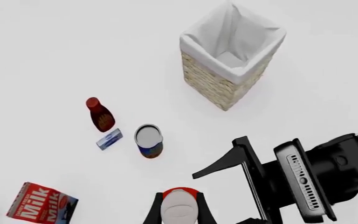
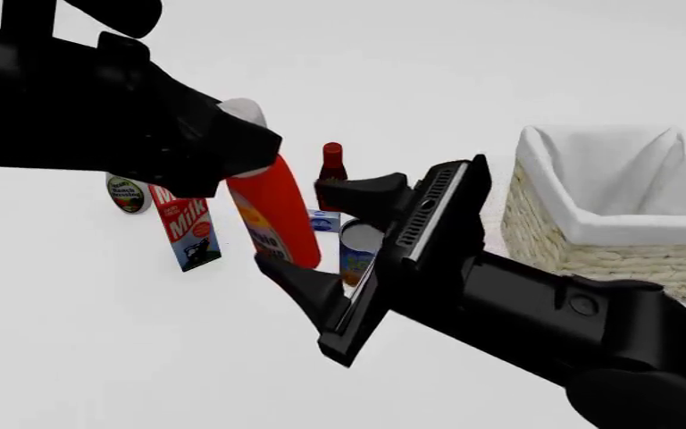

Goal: Pick the ketchup and place it in the basket.

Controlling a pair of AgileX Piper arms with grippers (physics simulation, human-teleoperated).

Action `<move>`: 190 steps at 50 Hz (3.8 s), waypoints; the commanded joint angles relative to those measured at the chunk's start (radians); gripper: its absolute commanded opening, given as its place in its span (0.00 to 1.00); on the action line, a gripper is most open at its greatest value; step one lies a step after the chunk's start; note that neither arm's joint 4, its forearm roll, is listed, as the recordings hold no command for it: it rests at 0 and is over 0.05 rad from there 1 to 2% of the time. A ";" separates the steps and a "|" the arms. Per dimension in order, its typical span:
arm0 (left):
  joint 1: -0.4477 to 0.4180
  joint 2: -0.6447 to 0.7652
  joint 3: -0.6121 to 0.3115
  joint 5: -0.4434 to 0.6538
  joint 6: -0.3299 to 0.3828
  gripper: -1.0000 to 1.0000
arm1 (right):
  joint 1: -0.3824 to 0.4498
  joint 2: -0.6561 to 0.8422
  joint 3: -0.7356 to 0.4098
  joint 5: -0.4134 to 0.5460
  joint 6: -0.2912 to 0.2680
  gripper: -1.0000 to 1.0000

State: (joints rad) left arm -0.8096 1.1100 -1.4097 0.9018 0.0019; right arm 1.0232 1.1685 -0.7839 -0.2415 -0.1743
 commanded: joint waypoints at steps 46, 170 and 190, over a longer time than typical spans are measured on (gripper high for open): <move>-0.041 0.000 0.012 -0.011 -0.032 0.00 | -0.020 0.089 -0.024 -0.071 -0.017 0.00; 0.552 -0.448 0.667 -0.612 -0.244 1.00 | -0.357 -0.098 0.054 -0.042 0.020 0.00; 0.726 -0.487 1.090 -0.971 -0.096 1.00 | -0.516 -0.113 -0.014 0.037 0.072 0.00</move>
State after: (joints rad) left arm -0.1524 0.6360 -0.5102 0.0959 -0.1529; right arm 0.5760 1.0660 -0.7602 -0.2454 -0.1490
